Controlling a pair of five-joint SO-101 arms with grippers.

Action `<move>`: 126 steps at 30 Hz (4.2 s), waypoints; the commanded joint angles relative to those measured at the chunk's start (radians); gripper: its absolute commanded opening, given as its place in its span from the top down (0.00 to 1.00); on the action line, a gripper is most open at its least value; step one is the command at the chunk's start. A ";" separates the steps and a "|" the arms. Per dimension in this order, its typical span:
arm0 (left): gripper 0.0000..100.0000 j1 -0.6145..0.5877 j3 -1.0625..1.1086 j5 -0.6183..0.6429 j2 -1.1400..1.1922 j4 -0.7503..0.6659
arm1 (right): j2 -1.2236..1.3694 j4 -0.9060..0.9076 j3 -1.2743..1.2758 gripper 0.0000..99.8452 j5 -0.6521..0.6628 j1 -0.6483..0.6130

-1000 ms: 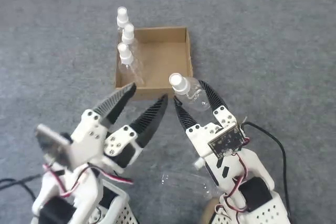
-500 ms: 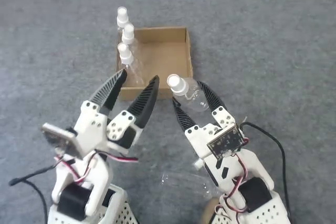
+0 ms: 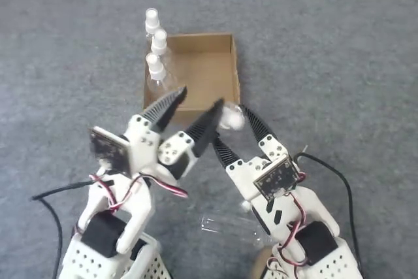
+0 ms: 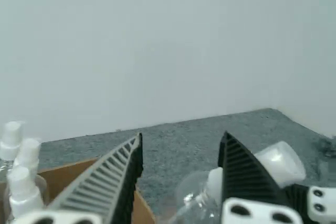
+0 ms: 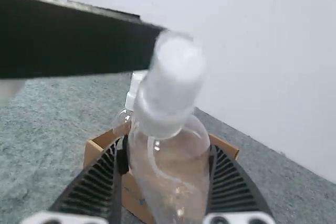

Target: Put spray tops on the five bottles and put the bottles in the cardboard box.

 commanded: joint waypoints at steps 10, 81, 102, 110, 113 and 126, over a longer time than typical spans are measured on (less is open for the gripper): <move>0.78 0.112 -0.013 -0.025 0.025 0.052 | -0.007 -0.001 -0.029 0.99 0.023 -0.012; 0.98 -0.852 0.260 0.097 0.025 -0.066 | 0.728 0.091 -0.646 0.99 0.026 0.061; 0.98 -0.852 0.262 0.097 0.025 -0.066 | 1.570 -0.038 -1.208 0.99 -0.043 0.147; 0.98 -0.852 0.262 0.095 0.025 -0.066 | 1.848 -0.064 -1.427 0.99 -0.149 0.182; 0.98 -0.852 0.262 0.095 0.025 -0.066 | 1.942 -0.062 -1.504 0.99 -0.203 0.199; 0.98 -0.852 0.269 0.094 0.025 -0.072 | 2.198 -0.056 -1.708 0.99 -0.258 0.222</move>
